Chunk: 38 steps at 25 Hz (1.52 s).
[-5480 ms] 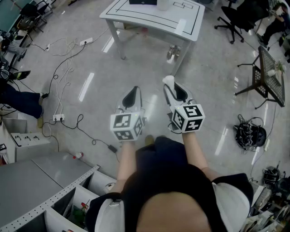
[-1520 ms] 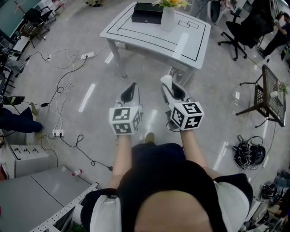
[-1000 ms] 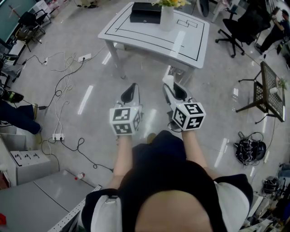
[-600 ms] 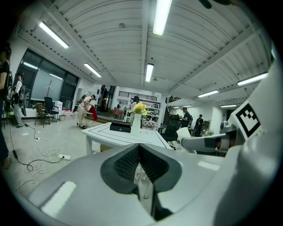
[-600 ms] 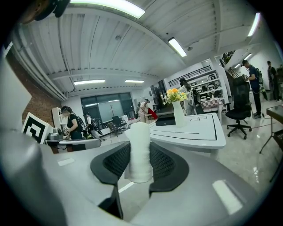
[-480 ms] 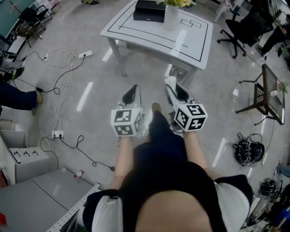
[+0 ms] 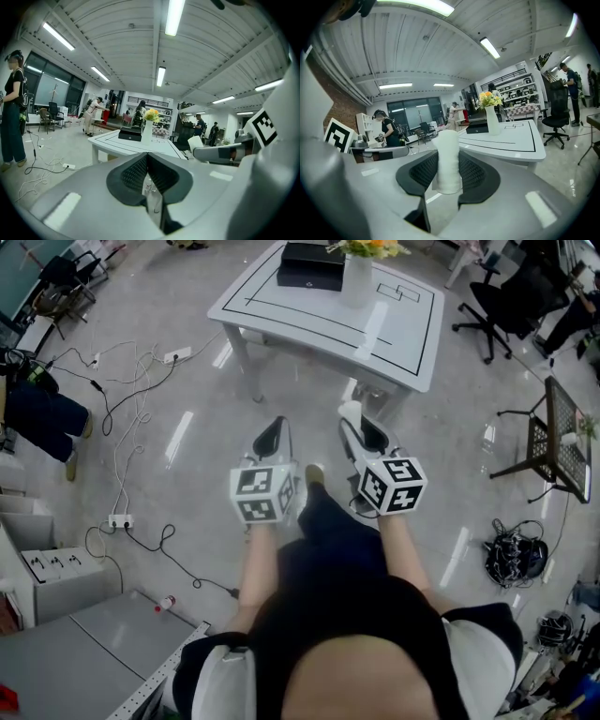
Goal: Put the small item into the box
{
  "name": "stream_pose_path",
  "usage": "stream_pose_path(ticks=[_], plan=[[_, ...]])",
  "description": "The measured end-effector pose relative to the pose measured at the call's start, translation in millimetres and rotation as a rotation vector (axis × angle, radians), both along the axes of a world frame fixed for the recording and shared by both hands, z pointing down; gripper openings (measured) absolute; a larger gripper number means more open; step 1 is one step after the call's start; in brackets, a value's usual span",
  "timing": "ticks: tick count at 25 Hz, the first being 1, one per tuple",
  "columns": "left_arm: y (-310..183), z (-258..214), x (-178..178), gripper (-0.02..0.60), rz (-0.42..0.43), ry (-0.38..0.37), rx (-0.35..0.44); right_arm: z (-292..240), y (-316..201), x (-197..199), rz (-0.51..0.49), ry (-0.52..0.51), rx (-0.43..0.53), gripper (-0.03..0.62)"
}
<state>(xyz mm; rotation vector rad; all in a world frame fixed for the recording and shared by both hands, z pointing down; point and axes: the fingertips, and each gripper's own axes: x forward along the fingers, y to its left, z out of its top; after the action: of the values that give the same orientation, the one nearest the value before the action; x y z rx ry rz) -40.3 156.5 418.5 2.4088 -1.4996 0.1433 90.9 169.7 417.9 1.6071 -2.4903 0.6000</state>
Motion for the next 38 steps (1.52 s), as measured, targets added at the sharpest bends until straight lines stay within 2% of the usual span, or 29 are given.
stream_pose_path(ticks=[22,38], plan=[[-96,4,16,0.009,0.020,-0.007,-0.019,5,-95,15,0.014,-0.001,-0.024,0.137],[-173,14,19,0.009,0.017,-0.018,-0.049,15,-172,9,-0.021,-0.007,-0.055,0.137]])
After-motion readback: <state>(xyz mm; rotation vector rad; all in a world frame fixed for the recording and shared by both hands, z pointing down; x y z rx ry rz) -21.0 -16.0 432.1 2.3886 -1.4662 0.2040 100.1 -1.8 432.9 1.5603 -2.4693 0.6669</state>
